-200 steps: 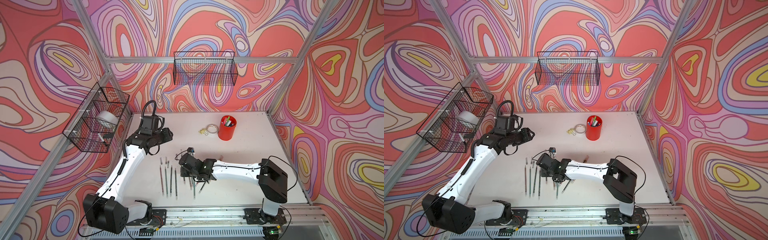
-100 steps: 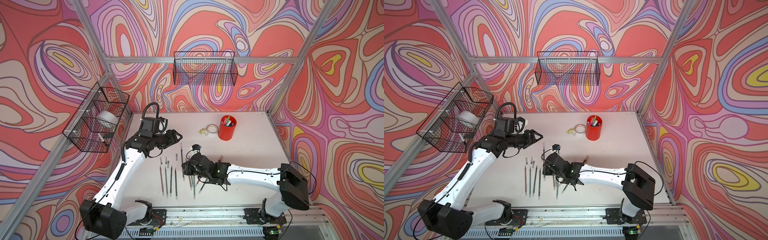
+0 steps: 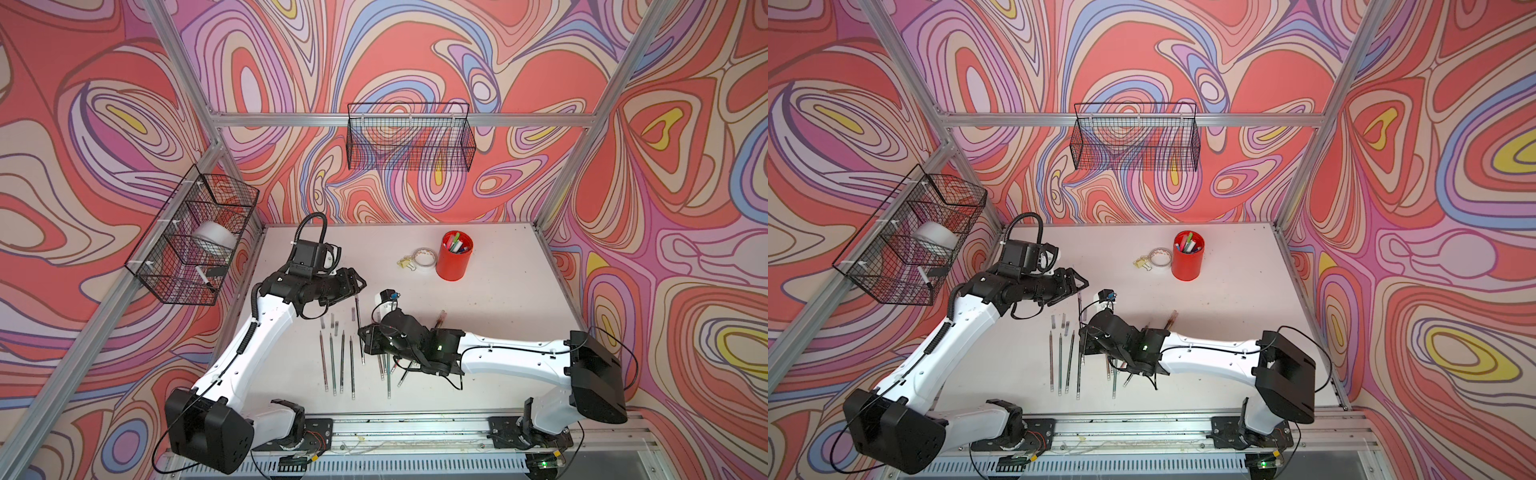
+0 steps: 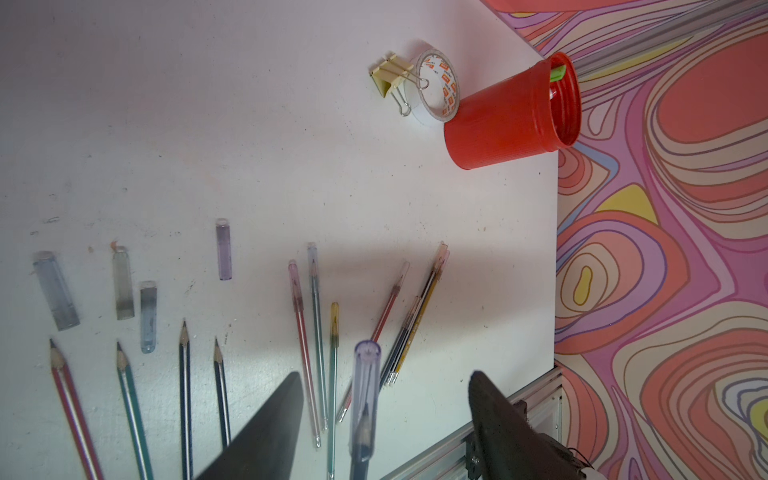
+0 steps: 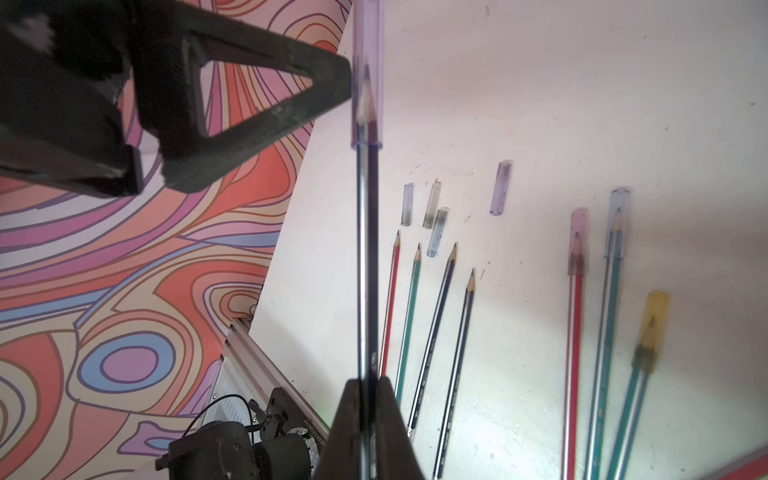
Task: Remove the protective cover of the pencils
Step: Remove the protective sleeve from the pencil.
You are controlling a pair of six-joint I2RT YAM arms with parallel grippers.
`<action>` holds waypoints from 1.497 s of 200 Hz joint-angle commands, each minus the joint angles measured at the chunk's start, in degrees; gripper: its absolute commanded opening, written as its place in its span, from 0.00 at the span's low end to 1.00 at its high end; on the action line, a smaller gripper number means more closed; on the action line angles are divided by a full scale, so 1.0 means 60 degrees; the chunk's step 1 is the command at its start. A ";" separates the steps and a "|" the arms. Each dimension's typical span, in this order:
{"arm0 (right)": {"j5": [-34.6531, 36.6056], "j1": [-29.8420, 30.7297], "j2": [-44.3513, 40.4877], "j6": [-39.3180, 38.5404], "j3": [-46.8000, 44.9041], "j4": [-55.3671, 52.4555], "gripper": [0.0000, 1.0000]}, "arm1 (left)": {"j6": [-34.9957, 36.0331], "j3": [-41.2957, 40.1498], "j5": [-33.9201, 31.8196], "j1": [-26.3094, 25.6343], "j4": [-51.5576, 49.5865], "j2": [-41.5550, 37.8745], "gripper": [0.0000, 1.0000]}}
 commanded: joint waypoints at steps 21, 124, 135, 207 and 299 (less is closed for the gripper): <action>0.0142 0.0142 0.0085 -0.0219 0.0502 -0.0044 0.06 | -0.0037 -0.0218 -0.0330 -0.0254 0.0064 0.0171 0.65; 0.0111 0.0157 0.0510 -0.0088 0.0848 -0.0407 0.06 | -0.0192 -0.0147 -0.0512 -0.0570 0.0173 0.0456 0.33; 0.0128 0.0157 0.0518 -0.0043 0.0826 -0.0423 0.06 | -0.0163 -0.0119 -0.0583 -0.0571 0.0103 0.0470 0.34; 0.0227 0.0153 0.0373 0.0074 0.0658 -0.0435 0.06 | -0.0013 0.0027 -0.0812 -0.0571 -0.0155 0.0377 0.37; 0.0097 0.0150 0.0478 0.0111 0.0713 -0.0279 0.11 | 0.0254 0.0292 -0.1006 -0.0567 -0.0457 0.0531 0.06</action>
